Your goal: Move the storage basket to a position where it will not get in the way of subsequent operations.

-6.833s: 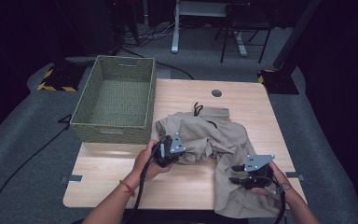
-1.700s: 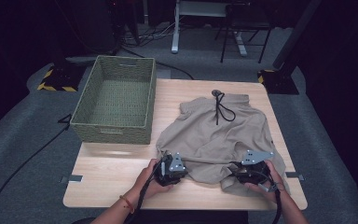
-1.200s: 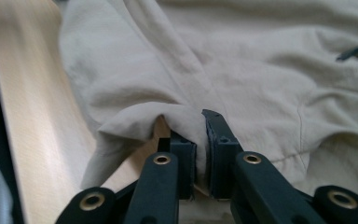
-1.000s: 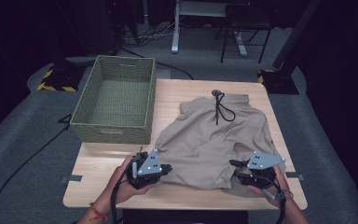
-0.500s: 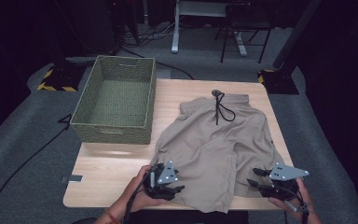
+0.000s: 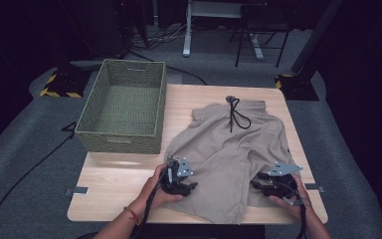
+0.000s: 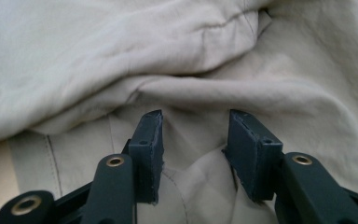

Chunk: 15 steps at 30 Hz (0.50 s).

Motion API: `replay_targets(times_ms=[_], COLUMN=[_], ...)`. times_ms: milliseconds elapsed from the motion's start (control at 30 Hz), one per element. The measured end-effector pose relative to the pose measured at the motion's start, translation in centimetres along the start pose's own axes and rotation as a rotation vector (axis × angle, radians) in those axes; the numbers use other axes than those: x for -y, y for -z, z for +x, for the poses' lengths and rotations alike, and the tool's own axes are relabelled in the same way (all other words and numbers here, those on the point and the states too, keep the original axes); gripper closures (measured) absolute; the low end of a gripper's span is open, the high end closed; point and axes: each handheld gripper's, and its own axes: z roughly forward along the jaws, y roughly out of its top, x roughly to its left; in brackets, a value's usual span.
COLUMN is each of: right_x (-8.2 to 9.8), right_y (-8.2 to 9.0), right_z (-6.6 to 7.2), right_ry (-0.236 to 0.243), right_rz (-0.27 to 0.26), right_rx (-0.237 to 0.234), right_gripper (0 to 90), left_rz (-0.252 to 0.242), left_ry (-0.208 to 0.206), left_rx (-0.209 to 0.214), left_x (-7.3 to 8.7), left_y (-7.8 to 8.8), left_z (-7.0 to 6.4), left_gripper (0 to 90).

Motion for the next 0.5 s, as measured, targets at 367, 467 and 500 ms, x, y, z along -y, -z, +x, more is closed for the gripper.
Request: replay_targets(times_ms=[367,467,500], right_x=[-3.4,-2.9,-2.6], right_y=[-3.3,-2.3,-2.0], right_z=[-0.4,0.5,0.8], right_ry=[-0.004,0.034,0.044], right_rz=[0.010,0.045,0.055], right_rx=[0.011,-0.028,-0.039], right_gripper=[54.2,46.7,45.5], left_rz=[-0.131,-0.090,-0.078], left_ry=[-0.050,-0.116,-0.138], left_rx=[0.078,0.120,0.114], left_x=[-3.1,-3.1,-3.0], left_y=[1.9,1.0,0.5], left_z=[-2.9,-5.4,-6.1], left_gripper=[29.6,29.5,32.2])
